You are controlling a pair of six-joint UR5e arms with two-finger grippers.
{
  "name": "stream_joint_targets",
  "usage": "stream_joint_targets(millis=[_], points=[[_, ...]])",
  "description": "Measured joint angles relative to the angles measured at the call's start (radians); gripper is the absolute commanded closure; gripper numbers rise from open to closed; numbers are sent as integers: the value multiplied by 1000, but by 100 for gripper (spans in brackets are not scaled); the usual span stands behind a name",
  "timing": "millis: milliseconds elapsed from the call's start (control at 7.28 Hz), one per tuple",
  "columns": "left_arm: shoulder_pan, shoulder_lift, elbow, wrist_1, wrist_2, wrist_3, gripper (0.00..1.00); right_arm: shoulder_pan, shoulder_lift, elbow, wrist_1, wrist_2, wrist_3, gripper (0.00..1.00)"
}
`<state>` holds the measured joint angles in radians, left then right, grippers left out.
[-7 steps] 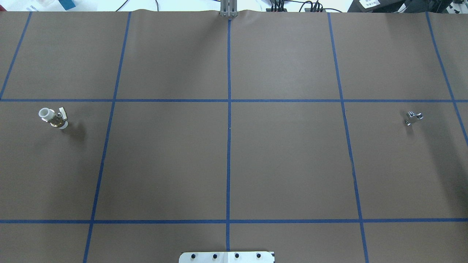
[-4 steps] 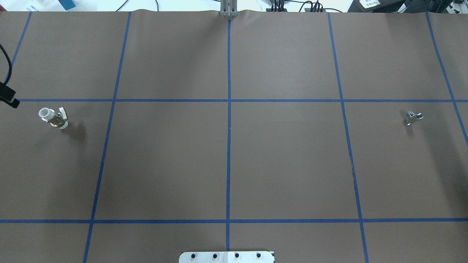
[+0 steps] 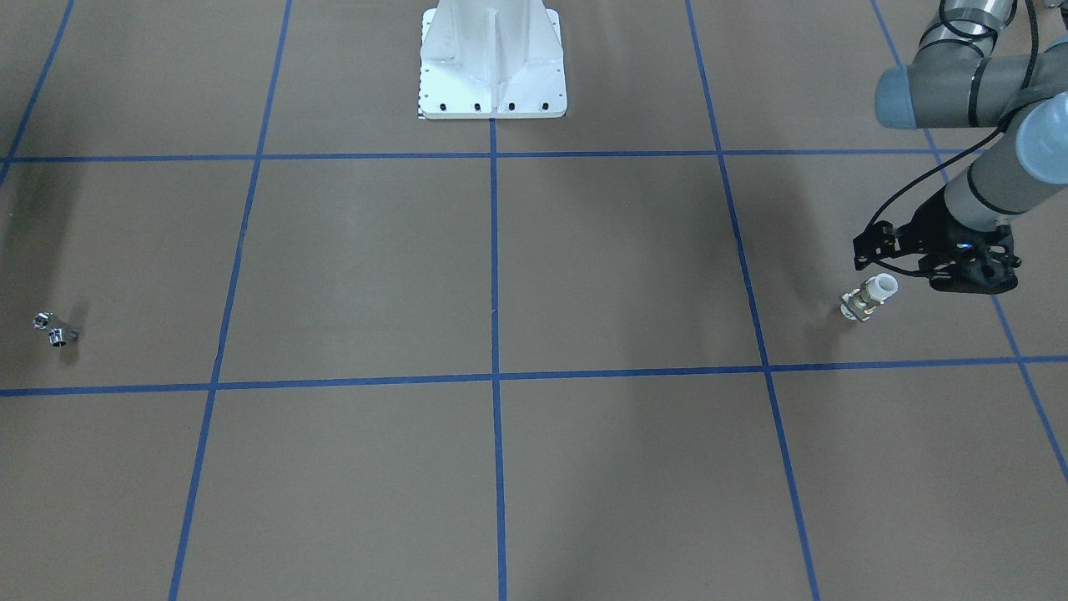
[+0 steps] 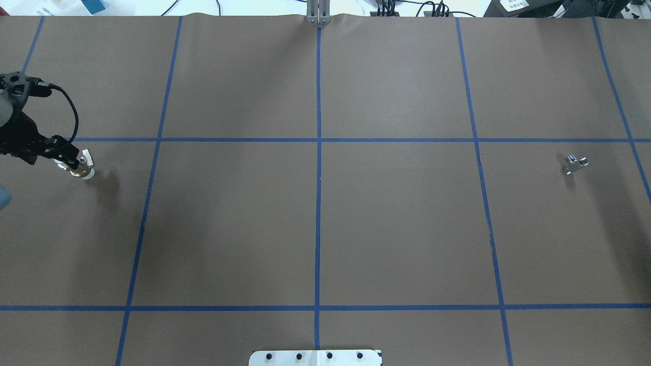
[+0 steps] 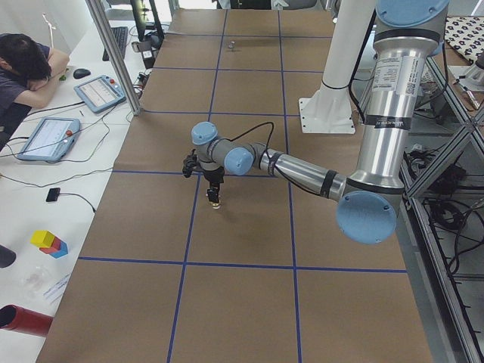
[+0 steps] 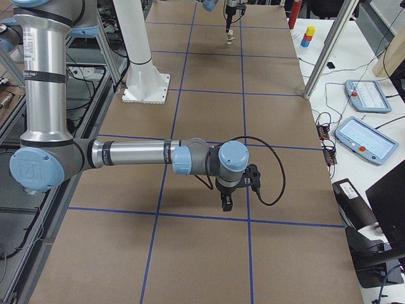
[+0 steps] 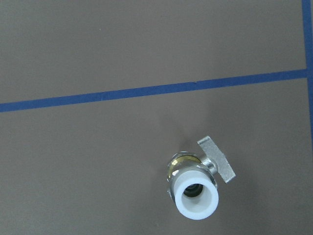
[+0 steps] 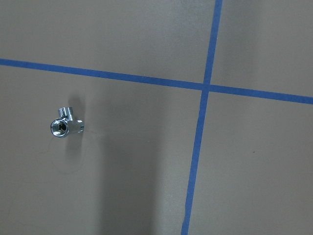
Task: Assemble PPR valve and pipe with both arms
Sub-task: 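Lower the left gripper onto the white PPR valve and grasp it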
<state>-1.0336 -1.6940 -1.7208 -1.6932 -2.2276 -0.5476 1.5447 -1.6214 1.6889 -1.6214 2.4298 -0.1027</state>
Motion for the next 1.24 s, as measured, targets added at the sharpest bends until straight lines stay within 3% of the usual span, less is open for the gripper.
stream_joint_targets(millis=[687,825,1100,1237], points=[[13,-44,80,-27,17,-9,1,0,0,-1,0,0,0,1],[13,-46,96,-44,17,-9,5,0,0,-1,0,0,0,1],[13,-46,109,-61,17,-9,31,0,0,-1,0,0,0,1],[13,-44,109,-63,17,-9,49,0,0,-1,0,-1,0,1]])
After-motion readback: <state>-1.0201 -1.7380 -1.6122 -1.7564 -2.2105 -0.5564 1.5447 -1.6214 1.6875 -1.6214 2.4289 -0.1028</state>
